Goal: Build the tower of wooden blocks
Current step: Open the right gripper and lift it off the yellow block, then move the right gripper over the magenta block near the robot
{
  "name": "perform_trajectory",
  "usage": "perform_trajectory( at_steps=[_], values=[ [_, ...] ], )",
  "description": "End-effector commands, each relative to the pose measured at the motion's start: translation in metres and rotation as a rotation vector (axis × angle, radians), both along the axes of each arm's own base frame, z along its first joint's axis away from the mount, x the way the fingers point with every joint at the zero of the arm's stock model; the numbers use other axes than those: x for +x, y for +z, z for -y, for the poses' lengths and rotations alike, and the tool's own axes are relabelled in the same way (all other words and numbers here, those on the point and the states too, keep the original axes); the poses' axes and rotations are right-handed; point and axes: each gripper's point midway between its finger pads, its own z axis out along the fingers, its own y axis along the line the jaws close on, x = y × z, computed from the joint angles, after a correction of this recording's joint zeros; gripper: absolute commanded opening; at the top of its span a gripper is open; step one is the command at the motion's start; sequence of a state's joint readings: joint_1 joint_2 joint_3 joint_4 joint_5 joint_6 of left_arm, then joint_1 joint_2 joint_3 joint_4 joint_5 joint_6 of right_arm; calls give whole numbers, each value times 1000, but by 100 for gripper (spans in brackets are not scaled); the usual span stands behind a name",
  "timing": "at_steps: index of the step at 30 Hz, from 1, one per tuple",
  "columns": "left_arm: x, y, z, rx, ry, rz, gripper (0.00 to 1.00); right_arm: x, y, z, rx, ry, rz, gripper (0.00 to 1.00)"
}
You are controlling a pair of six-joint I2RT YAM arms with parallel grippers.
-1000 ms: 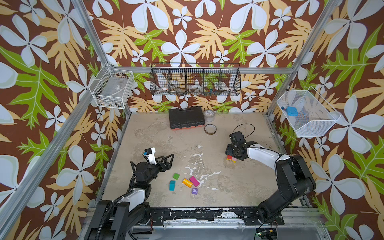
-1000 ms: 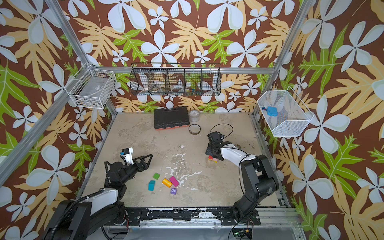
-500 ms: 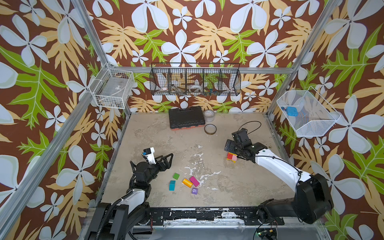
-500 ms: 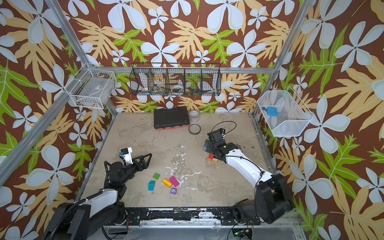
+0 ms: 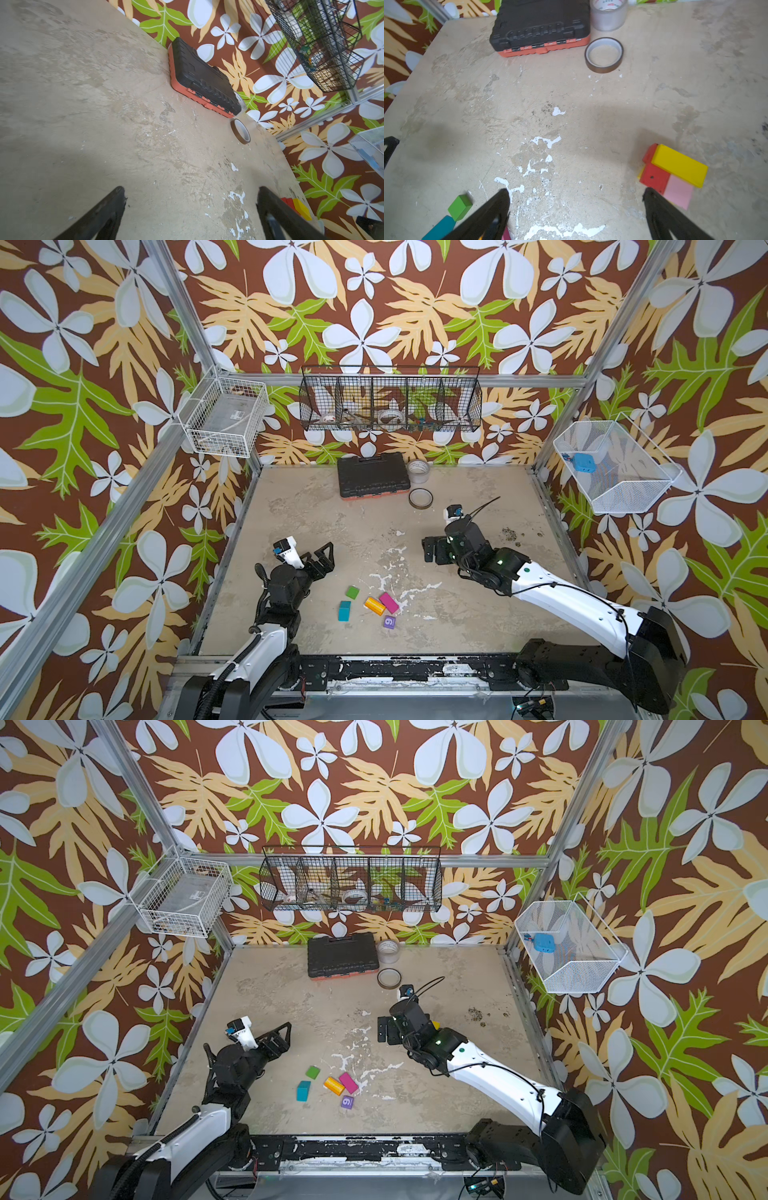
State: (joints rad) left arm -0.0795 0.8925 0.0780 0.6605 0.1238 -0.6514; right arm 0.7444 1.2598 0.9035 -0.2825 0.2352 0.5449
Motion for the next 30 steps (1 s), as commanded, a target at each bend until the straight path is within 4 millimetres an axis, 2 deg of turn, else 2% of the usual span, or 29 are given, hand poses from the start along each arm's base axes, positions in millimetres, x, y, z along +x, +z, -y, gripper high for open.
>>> perform_trajectory(
  at_steps=[1,5,9,15,19,24,26,30],
  values=[
    [3,-6,-10,3,59,-28,100,0,2,-30,-20,163,40,100],
    [16,-13,-5,21,34,-80,100,2,-22,-53,-53,276,-14,100],
    [20,-11,-10,23,63,-76,100,-1,-48,-72,-121,413,-77,97],
    [19,-9,-18,19,115,-65,100,-15,-60,-86,-100,538,-91,96],
    [21,-12,-15,24,98,-75,100,-32,-73,-94,-144,566,-104,92],
    [21,-16,-14,24,91,-98,100,-64,-92,-107,-184,596,-142,88],
    [20,-16,-14,21,91,-97,100,-76,-101,-106,-214,607,-142,88],
    [16,-14,-14,22,90,-83,100,-88,-113,-101,-249,599,-165,88]
  ],
)
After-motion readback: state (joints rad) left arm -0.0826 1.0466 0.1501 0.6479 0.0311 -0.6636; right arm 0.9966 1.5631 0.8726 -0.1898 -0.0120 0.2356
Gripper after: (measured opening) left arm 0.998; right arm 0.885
